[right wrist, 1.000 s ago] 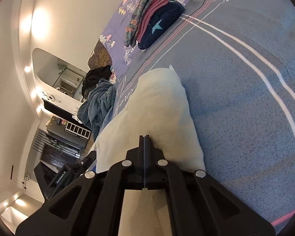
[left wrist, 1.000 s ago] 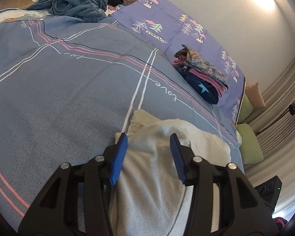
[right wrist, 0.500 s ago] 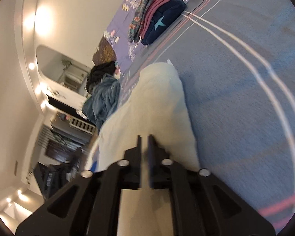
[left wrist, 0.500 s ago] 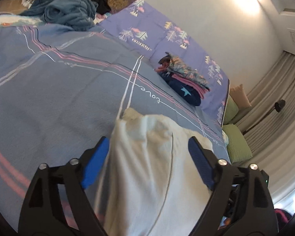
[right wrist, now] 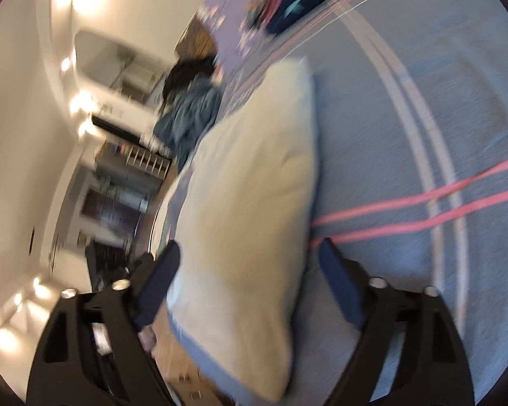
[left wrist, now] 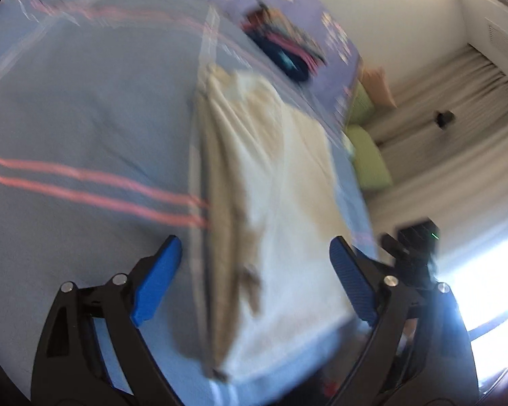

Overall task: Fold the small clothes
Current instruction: 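Grasp the cream bundle with the left gripper while the right gripper grasps it too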

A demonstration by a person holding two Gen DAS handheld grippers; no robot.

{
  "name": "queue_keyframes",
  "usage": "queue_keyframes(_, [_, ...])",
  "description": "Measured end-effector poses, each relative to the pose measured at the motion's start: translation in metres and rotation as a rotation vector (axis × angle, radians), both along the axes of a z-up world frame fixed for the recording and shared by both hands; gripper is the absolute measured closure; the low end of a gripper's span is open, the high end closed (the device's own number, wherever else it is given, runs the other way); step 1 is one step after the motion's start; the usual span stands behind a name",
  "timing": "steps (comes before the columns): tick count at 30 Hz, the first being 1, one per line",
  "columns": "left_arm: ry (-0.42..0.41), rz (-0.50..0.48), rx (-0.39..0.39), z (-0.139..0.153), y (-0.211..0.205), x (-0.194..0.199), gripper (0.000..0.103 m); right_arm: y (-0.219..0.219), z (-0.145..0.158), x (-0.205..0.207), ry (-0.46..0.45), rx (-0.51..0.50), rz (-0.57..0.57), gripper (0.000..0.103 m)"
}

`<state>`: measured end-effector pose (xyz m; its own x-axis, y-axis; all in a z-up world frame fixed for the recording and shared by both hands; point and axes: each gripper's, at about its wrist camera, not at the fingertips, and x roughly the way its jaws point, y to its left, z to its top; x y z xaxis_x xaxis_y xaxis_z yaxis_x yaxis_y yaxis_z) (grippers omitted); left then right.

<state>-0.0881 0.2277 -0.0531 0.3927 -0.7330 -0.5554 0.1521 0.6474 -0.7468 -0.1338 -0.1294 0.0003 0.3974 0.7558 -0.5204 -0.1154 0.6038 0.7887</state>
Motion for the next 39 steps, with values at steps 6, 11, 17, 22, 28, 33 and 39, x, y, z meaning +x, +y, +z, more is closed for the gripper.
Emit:
queue_keyframes(6, [0.03, -0.044, -0.012, -0.003, -0.015, 0.015, 0.009, 0.014, -0.004, 0.019, 0.026, 0.03, 0.044, 0.006])
queue_keyframes(11, [0.038, -0.037, -0.099, -0.009, -0.026, 0.047, 0.007, 0.024, -0.004, 0.043, 0.039, 0.029, 0.051, 0.001])
queue_keyframes(17, [0.069, -0.059, -0.1, -0.006, -0.037, 0.072, 0.007, 0.033, -0.005, 0.063, -0.001, 0.045, 0.031, 0.001])
queue_keyframes(22, [0.074, -0.13, -0.146, -0.003, -0.039, 0.053, 0.007, 0.034, -0.004, 0.04, -0.014, 0.083, 0.087, 0.006])
queue_keyframes(28, [0.075, -0.119, -0.233, -0.009, -0.034, 0.058, 0.008, 0.034, -0.005, 0.048, -0.034, 0.103, 0.088, 0.006])
queue_keyframes(33, [0.046, -0.086, -0.253, -0.011, -0.036, 0.061, 0.011, 0.04, -0.004, 0.054, -0.091, 0.057, 0.068, 0.012])
queue_keyframes(39, [0.027, -0.035, -0.167, -0.018, -0.03, 0.05, 0.072, 0.024, -0.016, 0.041, -0.077, 0.037, -0.05, 0.055])
